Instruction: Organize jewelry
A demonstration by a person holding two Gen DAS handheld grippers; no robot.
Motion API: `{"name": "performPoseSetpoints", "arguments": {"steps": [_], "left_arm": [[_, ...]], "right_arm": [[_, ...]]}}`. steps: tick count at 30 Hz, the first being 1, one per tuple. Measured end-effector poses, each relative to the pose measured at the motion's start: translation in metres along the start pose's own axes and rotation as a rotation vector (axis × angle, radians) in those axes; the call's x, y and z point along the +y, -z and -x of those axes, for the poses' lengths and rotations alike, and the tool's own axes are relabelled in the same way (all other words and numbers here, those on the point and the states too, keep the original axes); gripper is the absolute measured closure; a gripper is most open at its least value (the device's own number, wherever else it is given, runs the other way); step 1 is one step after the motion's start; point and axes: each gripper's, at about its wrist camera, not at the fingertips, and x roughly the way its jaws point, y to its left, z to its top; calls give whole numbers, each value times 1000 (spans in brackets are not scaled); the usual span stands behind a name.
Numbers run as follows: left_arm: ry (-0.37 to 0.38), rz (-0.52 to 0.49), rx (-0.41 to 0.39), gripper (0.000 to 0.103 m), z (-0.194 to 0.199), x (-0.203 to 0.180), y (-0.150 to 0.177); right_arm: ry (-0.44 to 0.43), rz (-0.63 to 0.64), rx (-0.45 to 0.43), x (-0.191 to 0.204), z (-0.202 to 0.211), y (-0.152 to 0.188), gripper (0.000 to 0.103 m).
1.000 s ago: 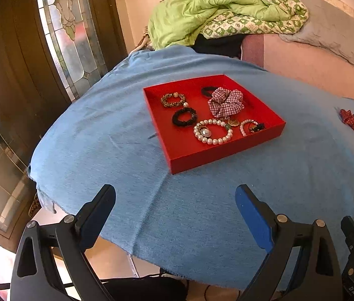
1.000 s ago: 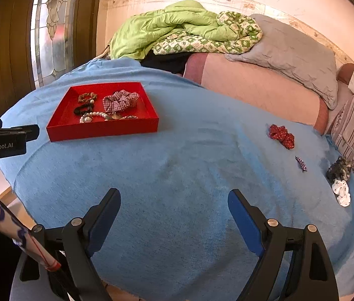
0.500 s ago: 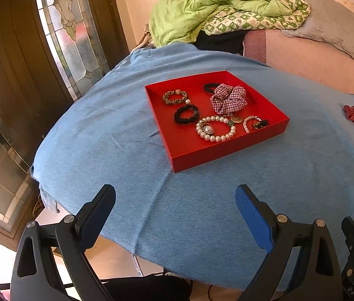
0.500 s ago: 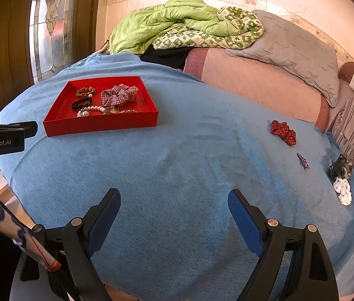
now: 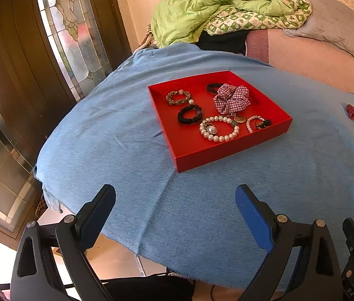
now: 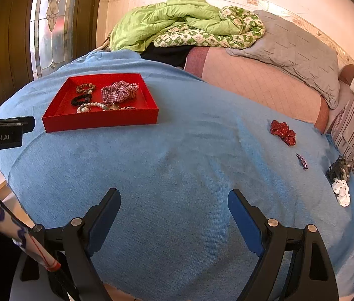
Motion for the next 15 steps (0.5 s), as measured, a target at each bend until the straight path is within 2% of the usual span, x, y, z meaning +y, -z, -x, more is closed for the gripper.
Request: {"name": "performPoseSetpoints", "arguments": {"steps": [15], "left_arm": [[-8,-5,6,7,1,3,1]], "right_arm": [[-2,11,9,-2,-3,2,13]]}}
